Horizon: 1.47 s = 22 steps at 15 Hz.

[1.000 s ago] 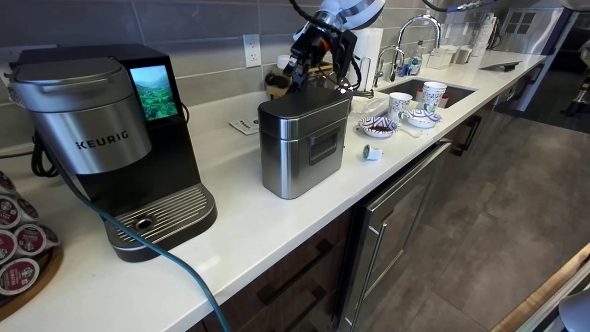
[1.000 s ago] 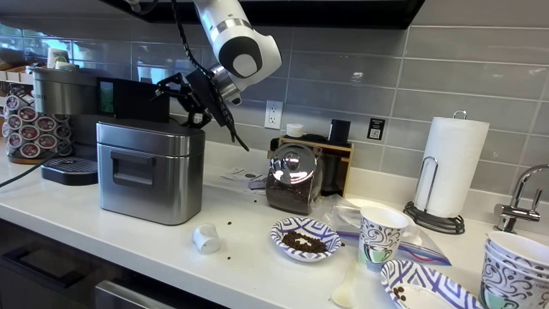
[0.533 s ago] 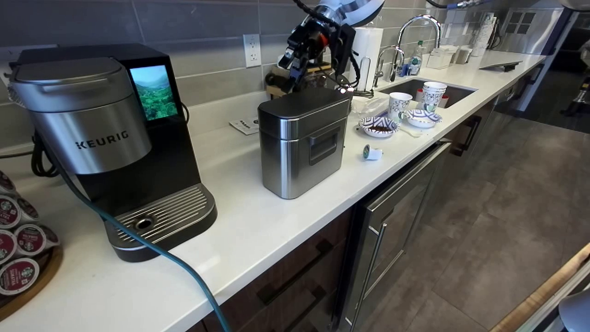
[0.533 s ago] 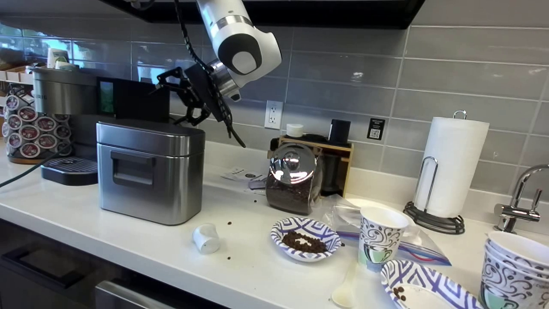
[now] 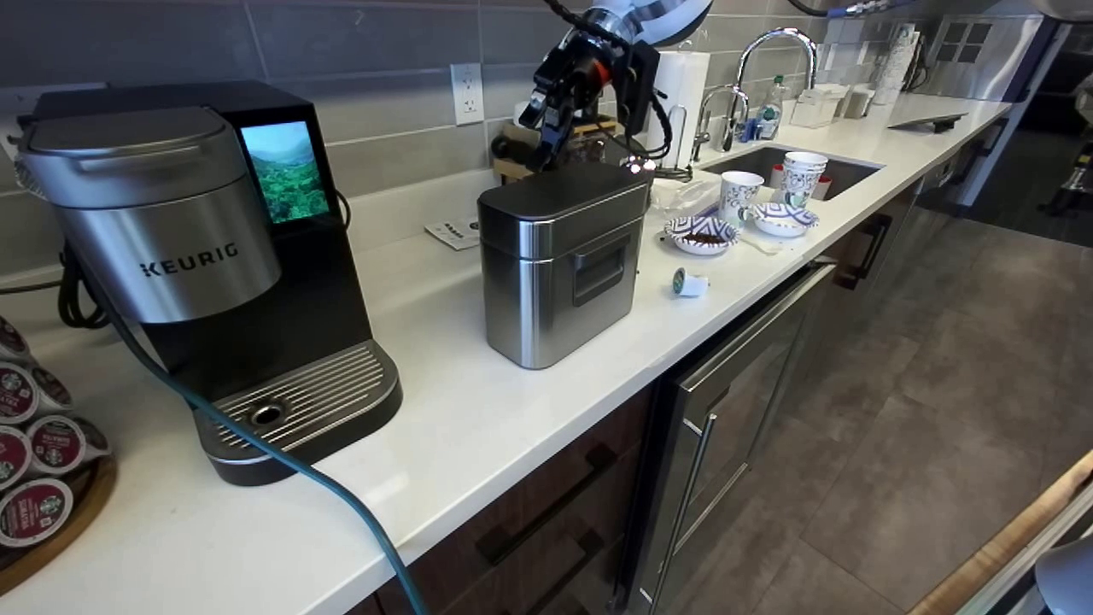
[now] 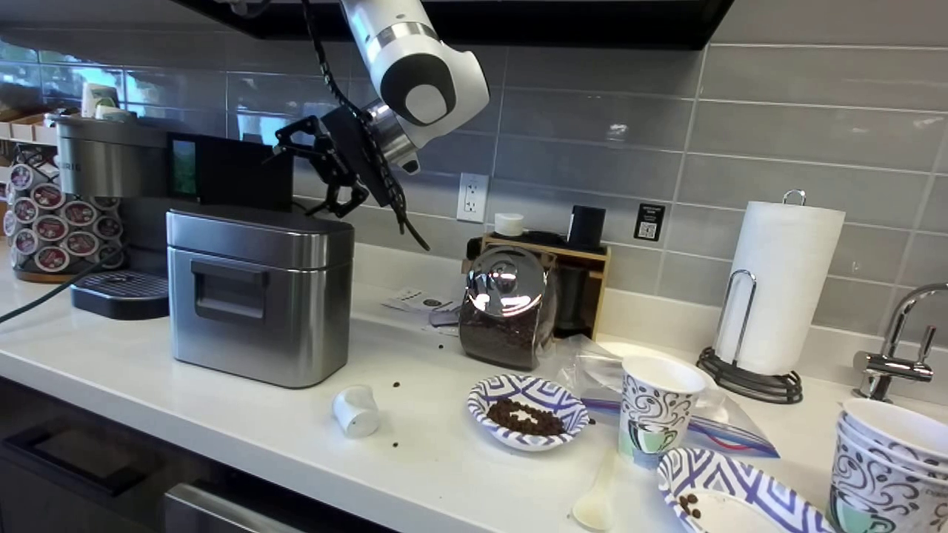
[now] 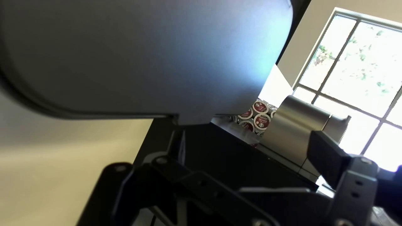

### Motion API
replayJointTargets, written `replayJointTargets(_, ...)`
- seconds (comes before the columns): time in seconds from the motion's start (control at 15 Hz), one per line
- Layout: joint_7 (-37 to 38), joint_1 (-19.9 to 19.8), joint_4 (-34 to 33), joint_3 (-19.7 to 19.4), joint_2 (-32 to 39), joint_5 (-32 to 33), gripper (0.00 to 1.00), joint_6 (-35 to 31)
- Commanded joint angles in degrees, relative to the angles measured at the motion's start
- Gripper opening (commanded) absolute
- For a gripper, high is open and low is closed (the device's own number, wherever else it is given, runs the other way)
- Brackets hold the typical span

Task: Open the silver bin, pick up the small white container and put it inside the silver bin

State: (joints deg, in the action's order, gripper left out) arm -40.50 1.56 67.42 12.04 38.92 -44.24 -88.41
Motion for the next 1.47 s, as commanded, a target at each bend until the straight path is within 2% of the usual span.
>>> replayJointTargets(0.0, 1.39, 0.35, -2.64, -0.06, 1.87, 1.94, 1.0, 2.06)
replayJointTargets(0.2, 1.67, 0.25, -2.8, 0.06, 2.05, 2.84, 1.0, 2.38)
replayJointTargets(0.6, 1.7, -1.09, -3.39, 1.3, 2.57, -0.21, 1.0, 4.62)
replayJointTargets(1.0, 4.91, -1.94, -5.24, 1.39, 4.14, -3.86, 1.0, 9.89)
replayJointTargets(1.4, 9.97, -0.89, -5.66, 1.08, 3.15, -5.22, 1.0, 12.38)
